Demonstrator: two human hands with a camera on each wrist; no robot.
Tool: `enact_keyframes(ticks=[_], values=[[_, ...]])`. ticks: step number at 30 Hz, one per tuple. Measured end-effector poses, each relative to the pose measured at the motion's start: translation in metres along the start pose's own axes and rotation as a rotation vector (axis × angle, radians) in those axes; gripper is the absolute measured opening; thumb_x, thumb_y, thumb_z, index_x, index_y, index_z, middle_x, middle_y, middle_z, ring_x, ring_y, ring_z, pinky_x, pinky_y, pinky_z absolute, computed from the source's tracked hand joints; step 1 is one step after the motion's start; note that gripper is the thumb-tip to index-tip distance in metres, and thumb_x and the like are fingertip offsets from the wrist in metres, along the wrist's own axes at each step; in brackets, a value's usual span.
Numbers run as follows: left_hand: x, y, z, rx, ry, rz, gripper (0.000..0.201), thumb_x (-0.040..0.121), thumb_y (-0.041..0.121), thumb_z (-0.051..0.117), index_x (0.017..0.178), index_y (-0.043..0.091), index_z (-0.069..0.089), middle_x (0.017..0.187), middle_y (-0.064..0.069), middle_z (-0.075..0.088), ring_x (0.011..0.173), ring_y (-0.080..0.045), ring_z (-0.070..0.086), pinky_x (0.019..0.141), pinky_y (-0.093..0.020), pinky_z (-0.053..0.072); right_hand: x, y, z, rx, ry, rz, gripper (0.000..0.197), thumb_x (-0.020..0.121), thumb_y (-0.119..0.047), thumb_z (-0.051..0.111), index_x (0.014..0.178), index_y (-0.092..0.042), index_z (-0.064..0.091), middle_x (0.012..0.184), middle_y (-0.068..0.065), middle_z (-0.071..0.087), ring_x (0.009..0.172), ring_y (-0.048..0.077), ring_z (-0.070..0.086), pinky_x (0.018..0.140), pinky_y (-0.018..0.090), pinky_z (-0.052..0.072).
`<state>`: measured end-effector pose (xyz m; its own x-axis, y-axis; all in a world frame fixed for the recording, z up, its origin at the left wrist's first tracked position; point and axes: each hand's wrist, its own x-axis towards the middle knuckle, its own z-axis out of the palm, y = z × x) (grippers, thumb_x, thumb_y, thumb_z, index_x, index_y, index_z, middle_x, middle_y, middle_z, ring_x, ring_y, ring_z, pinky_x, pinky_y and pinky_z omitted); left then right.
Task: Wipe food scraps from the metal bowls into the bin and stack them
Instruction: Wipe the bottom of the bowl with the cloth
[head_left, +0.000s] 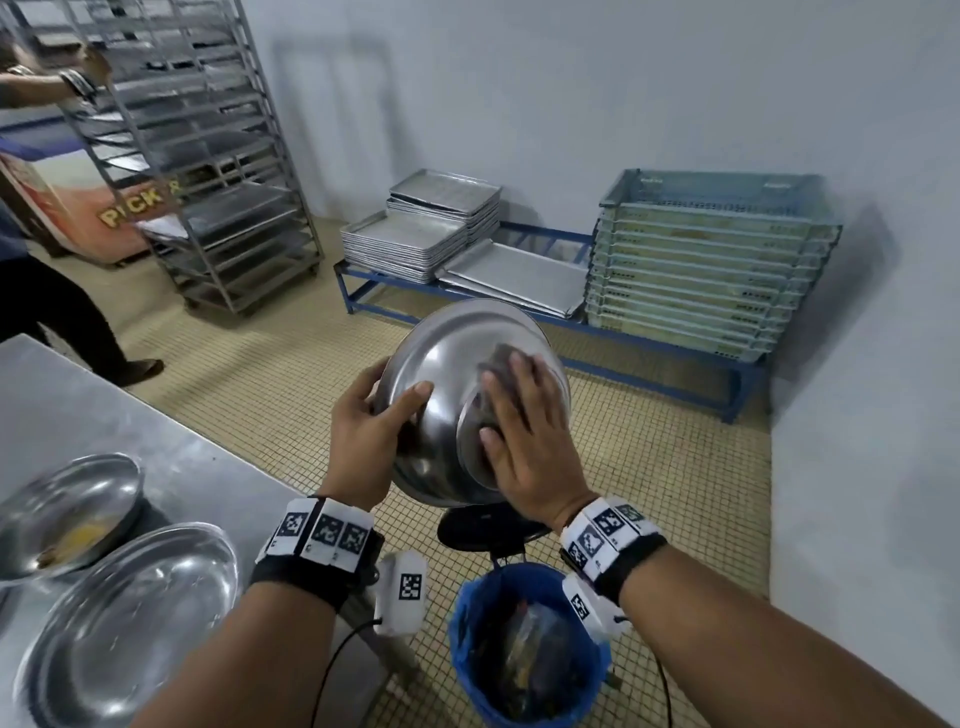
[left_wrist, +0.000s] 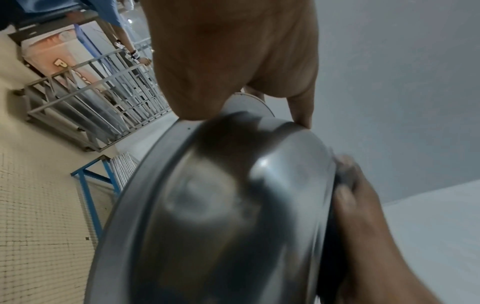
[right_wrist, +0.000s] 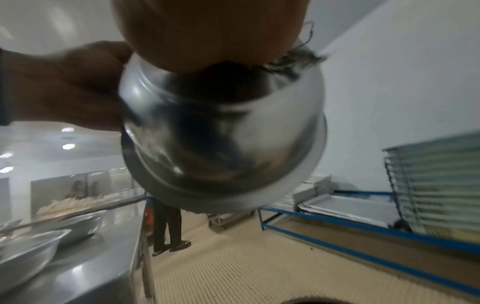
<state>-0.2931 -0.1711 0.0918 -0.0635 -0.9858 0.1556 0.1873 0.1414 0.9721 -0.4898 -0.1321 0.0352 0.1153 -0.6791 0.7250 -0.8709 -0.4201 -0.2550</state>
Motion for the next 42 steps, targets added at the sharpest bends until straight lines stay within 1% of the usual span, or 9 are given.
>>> enact_keyframes(ticks=[5,8,14,22,25,30,37,39,42], values=[[0.012,0.009,0.01,-0.012,0.002,0.009,0.049,0.077,0.02,0.091,0.122,0.02,0.072,0.106,-0.013,0.079,0.097,-0.034,0.077,0.08,-0.046,0.062,0.044,0.04,-0.017,0.179,0.073,0.291,0.057,0.108,-0.041,0.03,0.159,-0.017,0.028,0.163,0.011,0.025,0.149,0.03,0.028,0.116,0.057,0.033],[0.016,0.011,0.026,-0.064,0.062,0.002,0.047,0.077,0.021,0.09,0.12,0.019,0.072,0.105,-0.014,0.079,0.096,-0.034,0.077,0.08,-0.045,0.061,0.073,0.042,-0.032,0.06,0.075,0.062,0.054,0.108,-0.037,0.033,0.154,-0.009,0.04,0.157,0.016,0.037,0.143,0.033,0.038,0.115,0.053,0.034],[0.016,0.011,0.061,-0.184,0.184,0.014,0.051,0.078,0.025,0.084,0.123,0.009,0.068,0.108,-0.017,0.078,0.095,-0.034,0.076,0.078,-0.042,0.062,0.05,0.061,-0.034,-0.075,-0.041,-0.314,0.056,0.107,-0.041,0.032,0.159,-0.02,0.027,0.166,0.017,0.022,0.155,0.04,0.013,0.122,0.062,0.017],[0.013,0.007,0.077,-0.226,0.214,0.023,0.045,0.079,0.028,0.081,0.121,0.014,0.07,0.113,-0.013,0.077,0.099,-0.031,0.076,0.081,-0.043,0.063,0.078,0.107,-0.05,0.101,0.002,0.056,0.062,0.107,-0.048,0.03,0.161,-0.015,0.024,0.164,0.015,0.023,0.15,0.035,0.026,0.119,0.057,0.028],[0.016,0.005,0.086,-0.269,0.239,0.02,0.044,0.082,0.026,0.08,0.122,0.013,0.069,0.114,-0.014,0.076,0.101,-0.031,0.075,0.082,-0.042,0.063,0.104,0.09,-0.059,0.003,0.03,-0.127,0.062,0.107,-0.046,0.031,0.158,-0.012,0.034,0.16,0.018,0.032,0.145,0.038,0.033,0.117,0.057,0.03],[0.024,0.011,0.084,-0.339,0.276,0.04,0.042,0.084,0.025,0.078,0.123,0.013,0.068,0.11,-0.011,0.077,0.101,-0.03,0.075,0.082,-0.04,0.063,0.068,0.075,-0.041,-0.062,-0.081,-0.459,0.062,0.105,-0.049,0.036,0.159,-0.021,0.026,0.168,0.012,0.018,0.156,0.037,0.009,0.123,0.06,0.013],[0.023,0.013,0.064,-0.211,0.227,0.035,0.048,0.076,0.031,0.086,0.119,0.015,0.071,0.113,-0.014,0.077,0.098,-0.032,0.075,0.079,-0.043,0.063,0.047,0.107,-0.026,0.373,-0.012,0.055,0.068,0.107,-0.05,0.031,0.163,-0.015,0.012,0.17,0.011,-0.002,0.157,0.028,0.005,0.12,0.054,0.031],[0.023,0.012,0.063,-0.139,0.177,0.036,0.041,0.074,0.026,0.091,0.11,0.016,0.073,0.103,-0.013,0.078,0.091,-0.03,0.076,0.073,-0.041,0.063,0.074,0.107,-0.034,0.47,-0.021,0.179,0.068,0.105,-0.056,0.025,0.163,-0.02,0.017,0.169,0.004,0.013,0.153,0.012,0.015,0.119,0.036,0.03],[0.024,0.014,0.066,-0.02,0.096,0.062,0.041,0.072,0.016,0.093,0.108,0.015,0.075,0.097,-0.013,0.079,0.087,-0.028,0.077,0.069,-0.036,0.062,0.12,0.106,-0.049,0.482,0.003,0.147,0.06,0.106,-0.049,0.026,0.152,-0.014,0.044,0.155,0.006,0.043,0.142,0.009,0.035,0.119,0.036,0.034]])
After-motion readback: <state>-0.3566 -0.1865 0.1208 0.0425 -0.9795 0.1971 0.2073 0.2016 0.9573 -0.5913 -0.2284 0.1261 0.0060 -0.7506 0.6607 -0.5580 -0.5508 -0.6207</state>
